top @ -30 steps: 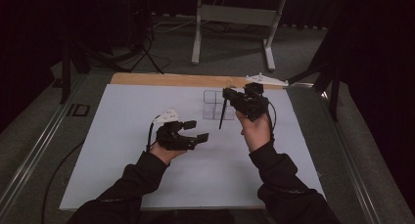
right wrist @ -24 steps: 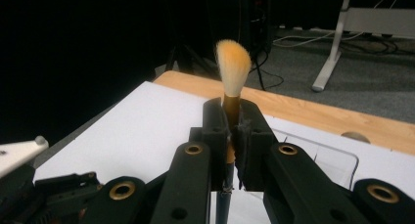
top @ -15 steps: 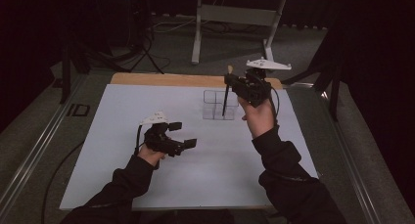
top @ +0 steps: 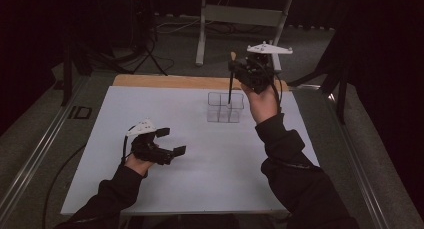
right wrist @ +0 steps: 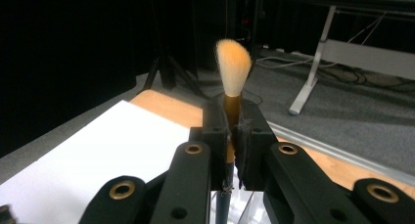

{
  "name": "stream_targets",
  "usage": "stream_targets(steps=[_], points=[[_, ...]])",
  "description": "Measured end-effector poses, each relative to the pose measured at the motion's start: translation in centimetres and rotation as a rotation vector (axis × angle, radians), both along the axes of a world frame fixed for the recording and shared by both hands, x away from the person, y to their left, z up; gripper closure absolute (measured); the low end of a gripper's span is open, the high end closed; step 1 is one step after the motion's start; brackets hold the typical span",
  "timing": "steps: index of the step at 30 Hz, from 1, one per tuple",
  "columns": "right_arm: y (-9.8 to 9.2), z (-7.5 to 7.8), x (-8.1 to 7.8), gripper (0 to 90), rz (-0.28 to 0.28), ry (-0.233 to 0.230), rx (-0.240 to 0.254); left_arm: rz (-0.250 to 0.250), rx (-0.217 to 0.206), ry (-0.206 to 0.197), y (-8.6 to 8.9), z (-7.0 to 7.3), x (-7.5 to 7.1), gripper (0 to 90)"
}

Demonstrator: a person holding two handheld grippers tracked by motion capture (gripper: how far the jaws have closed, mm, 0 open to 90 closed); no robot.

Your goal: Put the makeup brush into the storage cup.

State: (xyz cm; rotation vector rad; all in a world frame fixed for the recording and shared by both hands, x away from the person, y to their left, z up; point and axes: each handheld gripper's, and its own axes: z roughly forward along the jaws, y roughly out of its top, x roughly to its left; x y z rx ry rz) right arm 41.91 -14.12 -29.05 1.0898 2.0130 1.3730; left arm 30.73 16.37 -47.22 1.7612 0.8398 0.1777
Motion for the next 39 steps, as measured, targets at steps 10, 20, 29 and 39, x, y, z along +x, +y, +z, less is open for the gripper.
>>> stream_targets(steps=[10, 20, 29, 39], points=[[0.4, 1.1, 2.0, 84.0, 0.01, -0.026, -0.013, 0.029, 0.009, -0.014, 1.8, -1.2, -1.5, 0.0], [0.6, 0.9, 3.5, 84.0, 0.024, -0.053, -0.032, 0.041, -0.008, -0.043, 2.6, -2.2, -2.6, 0.0], [0.7, 0.2, 4.9, 84.0, -0.002, -0.054, -0.015, 0.045, -0.027, -0.066, 3.0, -2.7, -2.9, 0.0], [1.7, -2.5, 6.3, 84.0, -0.02, -0.037, -0.043, 0.057, -0.032, -0.104, 3.3, -2.9, -3.0, 0.0]])
